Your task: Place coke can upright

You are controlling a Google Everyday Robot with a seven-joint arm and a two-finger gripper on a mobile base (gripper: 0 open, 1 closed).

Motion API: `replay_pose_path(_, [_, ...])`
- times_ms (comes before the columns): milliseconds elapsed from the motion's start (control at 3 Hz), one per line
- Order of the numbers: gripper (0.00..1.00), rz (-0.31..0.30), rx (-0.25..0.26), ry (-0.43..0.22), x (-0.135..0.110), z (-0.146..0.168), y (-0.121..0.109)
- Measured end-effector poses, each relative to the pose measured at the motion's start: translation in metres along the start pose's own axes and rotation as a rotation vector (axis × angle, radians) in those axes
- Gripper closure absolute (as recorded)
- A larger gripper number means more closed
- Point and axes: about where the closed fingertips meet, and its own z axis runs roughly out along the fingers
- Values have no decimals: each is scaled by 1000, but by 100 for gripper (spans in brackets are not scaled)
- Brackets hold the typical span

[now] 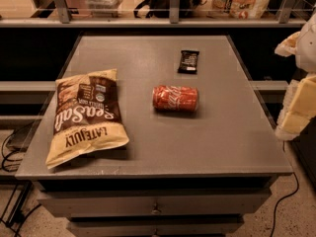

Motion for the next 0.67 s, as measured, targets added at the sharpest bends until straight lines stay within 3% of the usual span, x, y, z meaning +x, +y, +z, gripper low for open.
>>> replay_pose_path(333, [0,0,0,0,0,0,0])
replay_pose_path(667, [0,-115,16,64,-34,18,1])
